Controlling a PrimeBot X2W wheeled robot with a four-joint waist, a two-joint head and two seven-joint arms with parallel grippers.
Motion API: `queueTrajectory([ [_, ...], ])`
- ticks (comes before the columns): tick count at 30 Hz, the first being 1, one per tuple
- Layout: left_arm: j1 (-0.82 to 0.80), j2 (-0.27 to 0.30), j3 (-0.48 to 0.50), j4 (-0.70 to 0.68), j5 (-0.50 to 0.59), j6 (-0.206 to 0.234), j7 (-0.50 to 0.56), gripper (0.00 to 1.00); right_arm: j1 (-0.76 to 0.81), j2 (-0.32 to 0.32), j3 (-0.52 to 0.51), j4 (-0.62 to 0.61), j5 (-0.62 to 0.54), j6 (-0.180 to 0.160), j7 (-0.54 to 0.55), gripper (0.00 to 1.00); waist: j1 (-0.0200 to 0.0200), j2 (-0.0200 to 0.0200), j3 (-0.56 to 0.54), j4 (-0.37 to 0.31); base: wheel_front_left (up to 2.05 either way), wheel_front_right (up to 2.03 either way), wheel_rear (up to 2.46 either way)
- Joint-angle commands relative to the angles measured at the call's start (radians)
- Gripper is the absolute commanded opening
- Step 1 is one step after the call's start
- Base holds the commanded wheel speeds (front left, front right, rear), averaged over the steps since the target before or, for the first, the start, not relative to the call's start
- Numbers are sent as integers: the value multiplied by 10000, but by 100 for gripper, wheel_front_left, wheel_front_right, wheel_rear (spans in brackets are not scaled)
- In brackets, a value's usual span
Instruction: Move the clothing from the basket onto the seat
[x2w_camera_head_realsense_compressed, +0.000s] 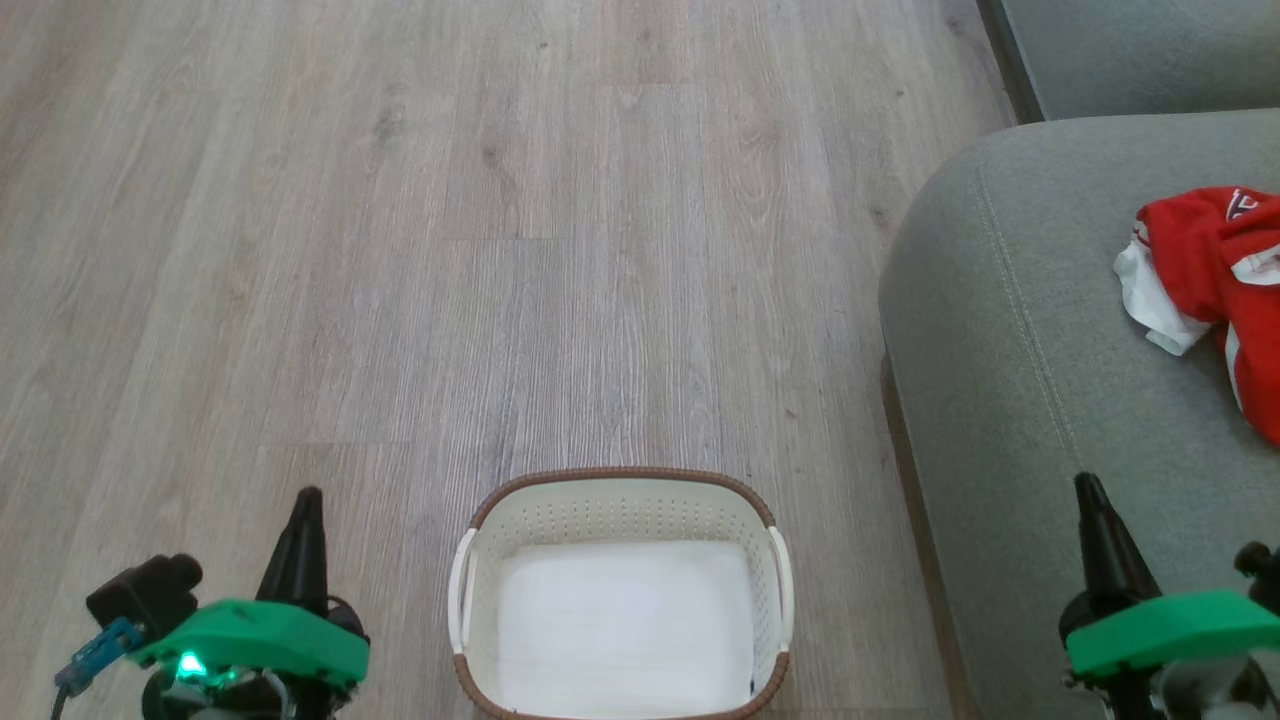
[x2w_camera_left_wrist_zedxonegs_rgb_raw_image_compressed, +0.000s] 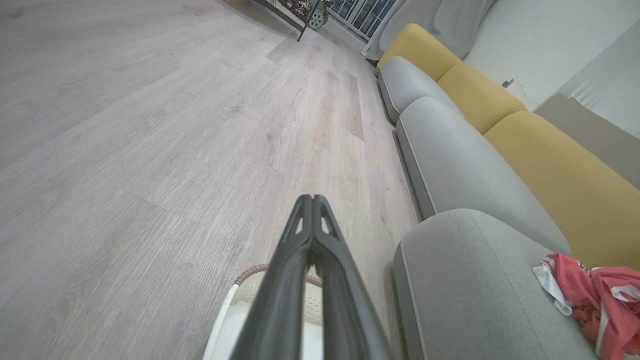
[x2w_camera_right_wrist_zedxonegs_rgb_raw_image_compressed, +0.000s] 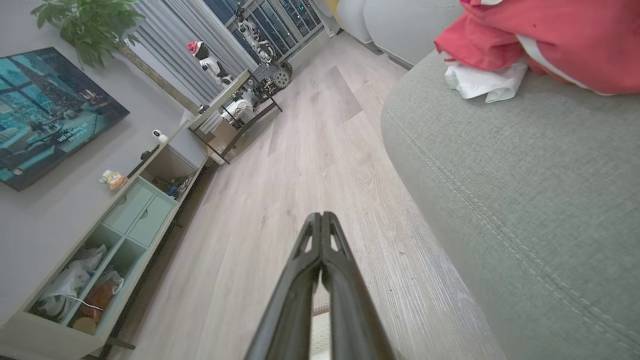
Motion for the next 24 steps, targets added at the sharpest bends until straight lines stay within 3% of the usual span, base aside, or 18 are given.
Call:
queueTrajectory([
  [1, -618, 23, 300, -246, -250, -74, 86, 0, -548, -22, -30, -269, 245, 1, 45, 0, 0, 0, -1, -2, 0, 0, 0],
  [24, -800, -218, 861, -149, -2696, -380, 750, 0, -968, 154, -131, 107, 2488, 0, 548, 0, 0, 0, -28, -69, 0, 0, 0],
])
